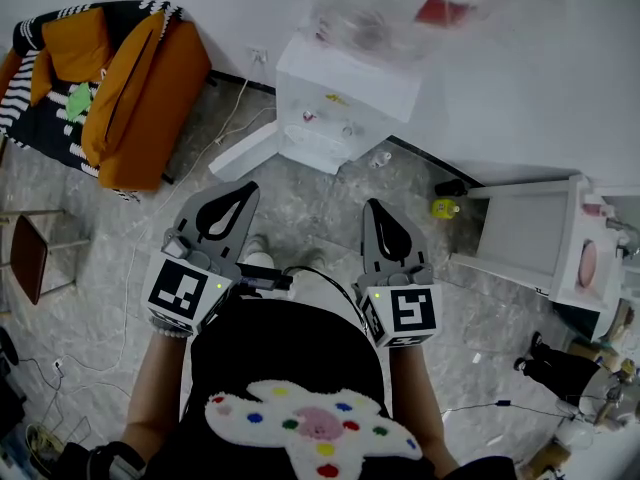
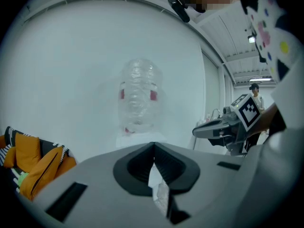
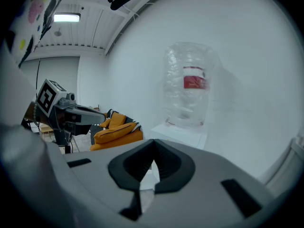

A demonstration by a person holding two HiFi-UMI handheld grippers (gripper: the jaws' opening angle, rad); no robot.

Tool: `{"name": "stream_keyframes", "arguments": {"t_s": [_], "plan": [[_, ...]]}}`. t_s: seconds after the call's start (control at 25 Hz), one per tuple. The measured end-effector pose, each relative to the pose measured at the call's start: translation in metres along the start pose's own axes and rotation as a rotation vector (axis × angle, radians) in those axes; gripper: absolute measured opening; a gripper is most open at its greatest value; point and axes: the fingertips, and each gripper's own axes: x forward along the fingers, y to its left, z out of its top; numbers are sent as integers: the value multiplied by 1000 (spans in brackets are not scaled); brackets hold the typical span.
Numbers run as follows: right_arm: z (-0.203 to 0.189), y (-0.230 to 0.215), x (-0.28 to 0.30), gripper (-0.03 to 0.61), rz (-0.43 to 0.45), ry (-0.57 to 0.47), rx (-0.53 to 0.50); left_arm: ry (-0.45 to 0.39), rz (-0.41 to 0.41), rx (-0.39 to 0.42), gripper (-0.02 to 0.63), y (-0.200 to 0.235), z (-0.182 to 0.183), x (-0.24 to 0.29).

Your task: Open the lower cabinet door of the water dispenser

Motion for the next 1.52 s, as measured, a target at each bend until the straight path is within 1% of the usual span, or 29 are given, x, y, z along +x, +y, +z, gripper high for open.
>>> {"name": "stream_keyframes", "arguments": {"t_s": [0.6,0.76,1.08,1.32,1.4,1.52], "plan": [[-3,6,0,2,11,3,-13,4,-18,-5,12,-4,-3,-1],[0,11,-1,2,24,20,-10,8,-21,-3,12,-5,-5,-2],[-3,11,-4,2,12,11,-15,-3,-34,1,12,-10,-3,-2],[-4,12,-4,2,11,22,-22,7,-44,14,12,-13,-5,0],[-5,12,-4,2,11,26,-25,-1,-43,9,12,-13,-3,0],[-13,12,-6,2,7,53,-20,-6,-43,7,12,-13,-2,0]]}}
